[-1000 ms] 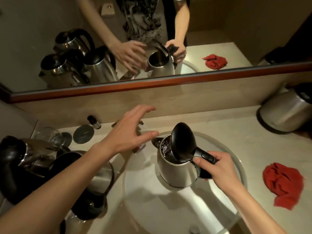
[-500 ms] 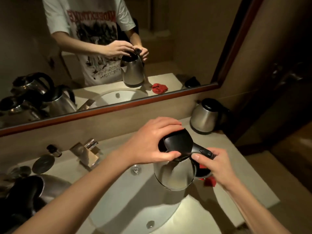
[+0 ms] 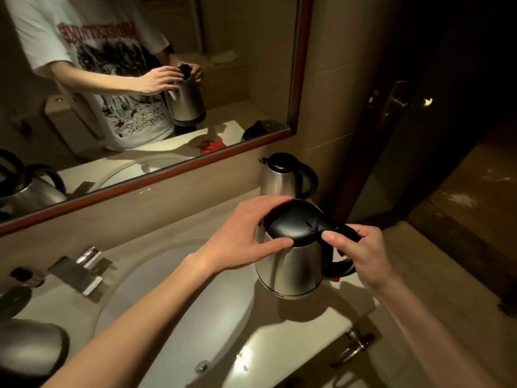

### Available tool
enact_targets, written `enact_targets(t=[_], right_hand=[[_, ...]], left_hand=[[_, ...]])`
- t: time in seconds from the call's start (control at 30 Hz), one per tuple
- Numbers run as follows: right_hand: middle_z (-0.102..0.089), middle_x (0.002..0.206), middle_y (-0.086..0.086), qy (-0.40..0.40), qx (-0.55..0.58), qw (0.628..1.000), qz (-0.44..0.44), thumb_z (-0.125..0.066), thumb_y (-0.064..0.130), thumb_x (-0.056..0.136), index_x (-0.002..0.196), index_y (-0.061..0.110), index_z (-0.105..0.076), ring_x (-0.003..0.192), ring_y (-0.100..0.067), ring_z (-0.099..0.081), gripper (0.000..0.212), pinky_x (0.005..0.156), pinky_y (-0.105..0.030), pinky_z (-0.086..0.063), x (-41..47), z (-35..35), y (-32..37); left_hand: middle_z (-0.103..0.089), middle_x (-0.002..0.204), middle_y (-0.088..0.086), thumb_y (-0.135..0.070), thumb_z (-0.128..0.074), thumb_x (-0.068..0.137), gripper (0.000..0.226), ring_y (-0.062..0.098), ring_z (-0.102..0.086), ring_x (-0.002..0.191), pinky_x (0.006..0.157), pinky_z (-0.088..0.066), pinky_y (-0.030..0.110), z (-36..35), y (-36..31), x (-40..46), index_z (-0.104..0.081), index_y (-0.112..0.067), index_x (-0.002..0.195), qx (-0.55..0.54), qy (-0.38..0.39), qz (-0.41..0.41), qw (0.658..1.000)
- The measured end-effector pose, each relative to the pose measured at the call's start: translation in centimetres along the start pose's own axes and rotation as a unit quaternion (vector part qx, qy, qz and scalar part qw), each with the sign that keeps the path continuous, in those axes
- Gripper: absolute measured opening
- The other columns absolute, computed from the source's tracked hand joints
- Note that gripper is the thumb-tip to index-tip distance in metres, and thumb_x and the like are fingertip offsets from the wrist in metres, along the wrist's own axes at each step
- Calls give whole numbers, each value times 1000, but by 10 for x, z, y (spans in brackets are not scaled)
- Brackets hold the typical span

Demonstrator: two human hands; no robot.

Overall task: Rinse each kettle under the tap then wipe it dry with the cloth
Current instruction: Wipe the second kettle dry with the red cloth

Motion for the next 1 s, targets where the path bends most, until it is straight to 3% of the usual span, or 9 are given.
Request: enact_targets(t=[0.1,0.17,0.3,0.37,0.47,0.6,0.8,0.9,1.0], right_hand=[[-43,49,7,-22,-6,1000,-7,-81,48,64,46,24,-53,49,-12,-40,41,51,-22,-33,2,25,-10],[-41,50,6,-34,4,999,-13,-80,48,63,46,24,-49,48,-12,-39,43,50,-22,-32,1,40,-16],[-40,55,-4,-77,15,996,-36,-80,49,60,56,13,-47,47,-12,-40,49,48,-23,-32,-4,72,-27],[-40,56,-5,-95,14,995,-39,-79,48,60,60,9,-48,46,-10,-42,51,46,-22,-34,-6,86,-30],[-46,52,8,-111,9,993,-46,-77,47,62,60,10,-47,46,-5,-46,48,47,-17,-37,-8,104,-35],[-46,52,12,-134,-7,989,-60,-76,47,65,61,15,-50,51,-8,-46,42,51,-20,-37,-15,121,-49],[-40,50,12,-145,13,986,-86,-76,44,68,46,28,-48,54,-17,-38,39,57,-31,-32,-29,129,-74],[-42,47,14,-160,27,981,-105,-77,42,67,44,28,-49,51,-14,-39,39,56,-29,-35,-36,132,-85],[-43,46,12,-166,28,979,-112,-77,42,67,43,28,-50,49,-14,-40,38,55,-29,-36,-42,134,-89]], left_hand=[[-45,138,-27,-50,-69,86,65,-5,-38,133,111,-37,35,-22,-2,15,-43,-33,143,-10,-9,-7,1000],[-44,145,-18,-51,-64,88,65,1,-35,139,114,-32,35,-36,5,17,-41,-30,145,-26,-37,-5,999],[-36,154,-12,-68,-49,87,74,8,-31,143,116,-25,30,-71,56,-2,-37,-29,148,-84,-100,116,985],[-37,154,-9,-78,-44,84,82,9,-32,142,116,-25,34,-98,82,-17,-38,-28,149,-77,-80,177,978],[-41,153,0,-85,-42,78,93,16,-35,140,115,-27,36,-147,103,-28,-41,-23,148,-51,6,218,975],[-43,151,8,-77,-48,77,89,28,-38,137,113,-30,45,-190,120,-29,-44,-21,147,25,78,223,971],[-35,155,15,-73,-51,69,96,40,-29,139,112,-28,51,-231,151,-21,-40,-22,150,140,150,223,953],[-50,137,20,-47,-70,82,75,44,-44,120,97,-38,53,-241,162,-26,-45,-16,145,170,117,193,959],[-61,112,18,-30,-68,87,49,42,-51,99,81,-39,47,-241,163,-25,-57,-12,130,185,66,210,958]])
Point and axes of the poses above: each hand's wrist, its own x-axis towards the middle knuckle, its own z-axis out of the back of the hand, y = z × x, the point moved 3 cm from there along x, towards the middle knuckle
